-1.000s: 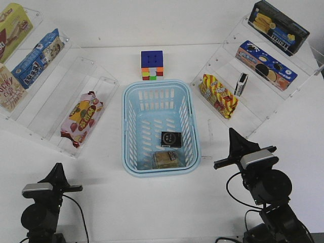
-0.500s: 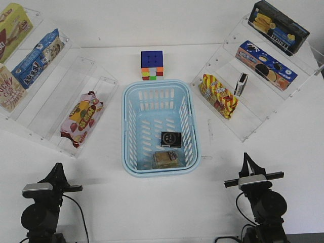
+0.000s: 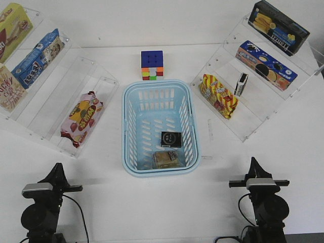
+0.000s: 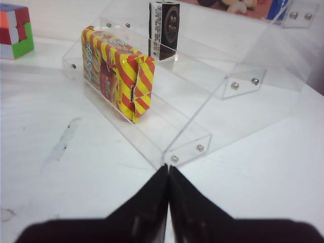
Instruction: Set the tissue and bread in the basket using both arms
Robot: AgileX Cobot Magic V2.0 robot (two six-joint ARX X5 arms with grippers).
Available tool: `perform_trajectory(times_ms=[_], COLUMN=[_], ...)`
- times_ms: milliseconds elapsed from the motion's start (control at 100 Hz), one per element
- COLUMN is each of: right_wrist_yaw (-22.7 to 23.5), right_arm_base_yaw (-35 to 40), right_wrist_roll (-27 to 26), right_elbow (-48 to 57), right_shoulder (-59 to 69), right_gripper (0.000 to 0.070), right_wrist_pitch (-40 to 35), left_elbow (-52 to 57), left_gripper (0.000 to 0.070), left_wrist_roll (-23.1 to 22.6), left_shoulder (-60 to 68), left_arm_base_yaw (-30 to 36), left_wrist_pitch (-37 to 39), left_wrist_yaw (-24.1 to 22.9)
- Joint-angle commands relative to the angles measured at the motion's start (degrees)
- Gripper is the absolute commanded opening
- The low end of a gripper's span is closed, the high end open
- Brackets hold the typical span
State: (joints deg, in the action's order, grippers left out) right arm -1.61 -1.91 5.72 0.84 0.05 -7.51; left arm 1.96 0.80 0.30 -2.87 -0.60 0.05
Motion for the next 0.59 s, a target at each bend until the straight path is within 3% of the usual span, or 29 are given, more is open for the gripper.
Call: perform_trajectory(times_ms=[0,580], right_wrist_yaw=[0.1,0.1], right_arm_base_yaw=[0.0,0.0], right_wrist_roll=[-1.4,-1.4], right_elbow=[-0.1,-0.1], right_shoulder=[0.0,0.0], right_gripper=[0.0005,0.0005], right_wrist_pitch=[1.4,1.7], left_elbow=[-1.1,-1.1], left_gripper=[0.0001,0.0001], left_wrist_roll=[0.1,0.1], left_shoulder=[-0.1,-0.1], left_arm_base_yaw=[-0.1,0.0], left_wrist_pitch=[0.7,0.7], left_wrist_yaw=[0.2,0.2])
